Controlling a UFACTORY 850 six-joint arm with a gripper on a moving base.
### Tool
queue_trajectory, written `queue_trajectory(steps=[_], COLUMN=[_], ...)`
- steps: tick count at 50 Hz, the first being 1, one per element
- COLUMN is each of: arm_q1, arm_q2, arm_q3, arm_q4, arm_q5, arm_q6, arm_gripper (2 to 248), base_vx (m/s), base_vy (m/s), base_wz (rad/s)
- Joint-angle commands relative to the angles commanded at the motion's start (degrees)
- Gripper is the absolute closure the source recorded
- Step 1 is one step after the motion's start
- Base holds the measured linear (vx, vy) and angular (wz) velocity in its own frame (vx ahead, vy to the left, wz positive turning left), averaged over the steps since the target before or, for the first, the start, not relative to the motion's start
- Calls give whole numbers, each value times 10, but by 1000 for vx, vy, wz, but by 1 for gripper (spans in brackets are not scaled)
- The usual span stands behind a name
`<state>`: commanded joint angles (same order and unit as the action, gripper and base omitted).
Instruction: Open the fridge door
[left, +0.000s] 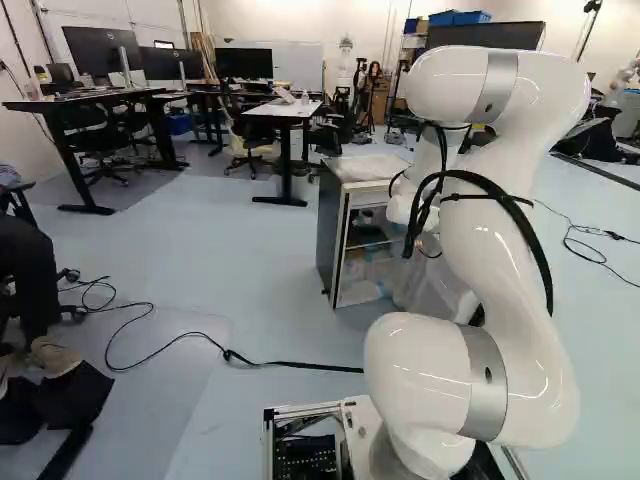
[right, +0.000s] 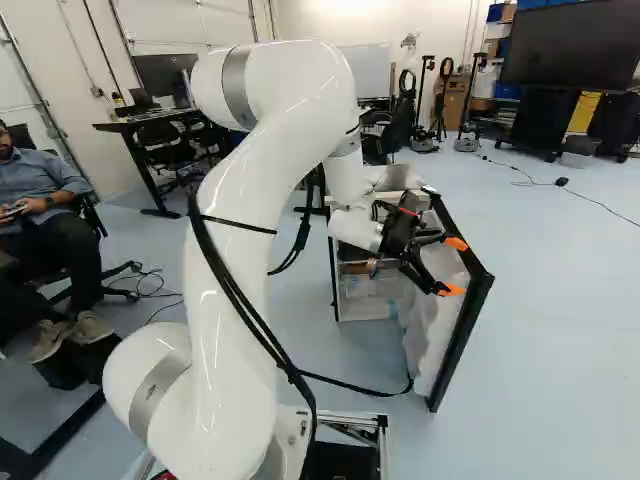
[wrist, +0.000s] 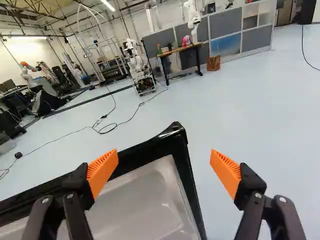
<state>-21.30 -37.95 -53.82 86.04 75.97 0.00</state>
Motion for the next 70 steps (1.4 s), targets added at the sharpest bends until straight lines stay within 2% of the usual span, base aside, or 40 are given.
queue_trajectory(steps=[16, 48, 57, 70], arm_q1=[-4, -19, -15, 5], arm_q2=[-3, -25, -17, 8], arm_q3=[-6, -46, -32, 15], arm_q4=[0, 0, 0, -4], arm_q5=[0, 0, 0, 0], arm_q6=[0, 0, 0, 0], arm_gripper=[3, 3, 3, 3], base_vx=[0, 0, 0, 0], base_vy=[0, 0, 0, 0], base_wz=[0, 0, 0, 0])
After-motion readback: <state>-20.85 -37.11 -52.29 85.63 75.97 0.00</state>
